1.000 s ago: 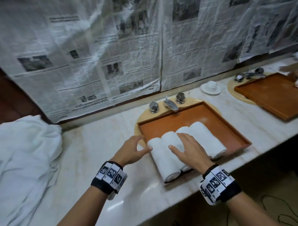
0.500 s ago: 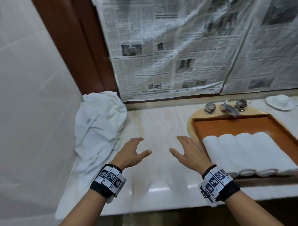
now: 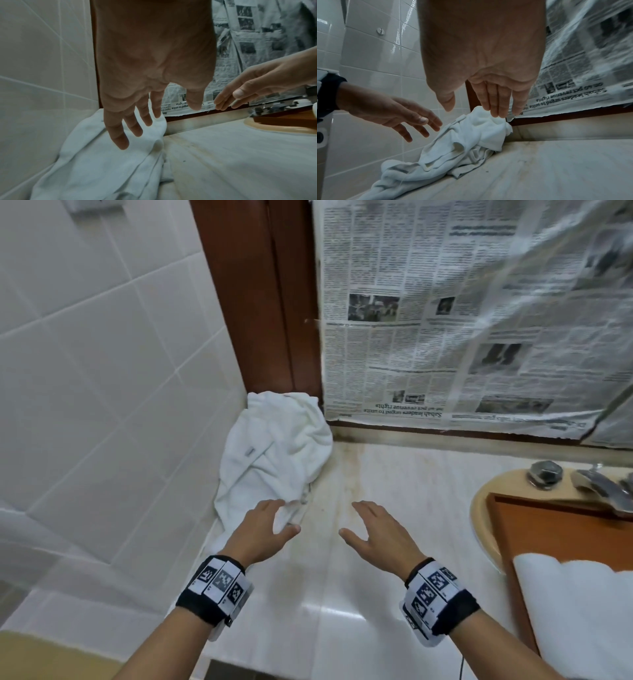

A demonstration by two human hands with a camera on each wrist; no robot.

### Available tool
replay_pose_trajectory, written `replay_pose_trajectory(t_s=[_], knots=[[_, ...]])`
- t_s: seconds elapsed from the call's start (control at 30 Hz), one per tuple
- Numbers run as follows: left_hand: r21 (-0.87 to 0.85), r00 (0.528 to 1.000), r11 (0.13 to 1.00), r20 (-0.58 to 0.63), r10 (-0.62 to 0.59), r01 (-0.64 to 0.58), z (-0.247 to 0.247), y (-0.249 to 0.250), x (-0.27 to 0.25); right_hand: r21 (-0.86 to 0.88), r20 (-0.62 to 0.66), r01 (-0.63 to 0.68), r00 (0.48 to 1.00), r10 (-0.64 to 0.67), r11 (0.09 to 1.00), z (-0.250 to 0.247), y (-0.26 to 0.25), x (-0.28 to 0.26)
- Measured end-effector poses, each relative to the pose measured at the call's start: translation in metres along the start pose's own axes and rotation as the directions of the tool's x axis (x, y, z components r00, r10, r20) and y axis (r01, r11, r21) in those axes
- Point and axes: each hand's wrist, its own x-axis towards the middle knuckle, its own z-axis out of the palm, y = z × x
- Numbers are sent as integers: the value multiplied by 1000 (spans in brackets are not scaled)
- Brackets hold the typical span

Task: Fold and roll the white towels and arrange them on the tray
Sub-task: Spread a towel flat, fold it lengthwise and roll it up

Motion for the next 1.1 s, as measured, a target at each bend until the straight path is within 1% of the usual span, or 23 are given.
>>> replay_pose_trajectory(t_s=[0.13,0.23,0.37,0.47,0.6,0.73,0.8,0.87,0.97,1.1], knots=[[15,998,998,-32,-53,53,-7,-22,24,7,28,67,997,-67,998,10,-6,36],[29,993,996,-81,-87,90,-19,-38,42,4,47,105,993,-105,994,16,-13,63],[85,982,989,-156,-105,119,-44,-49,66,-23,17,185,983,-184,982,20,-28,104],[103,976,987,-191,-106,127,-56,-58,84,-39,-1,242,970,-243,969,20,-44,135],[62,966,990,-232,-110,127,-59,-71,109,-108,-27,321,945,-326,941,23,-70,176],[5,940,998,-336,-58,64,-52,-80,122,-147,-28,377,923,-384,915,29,-89,202],[-17,924,998,-379,-57,55,-50,-82,123,-141,-22,397,915,-404,907,32,-95,211],[-44,917,997,-393,-69,56,-48,-85,122,-152,-4,414,908,-419,898,36,-99,221],[-23,918,999,-395,-46,40,-47,-88,122,-205,12,428,900,-435,880,43,-101,237],[-74,904,997,-422,-63,35,-47,-83,121,-262,-13,405,906,-423,876,50,-106,249]])
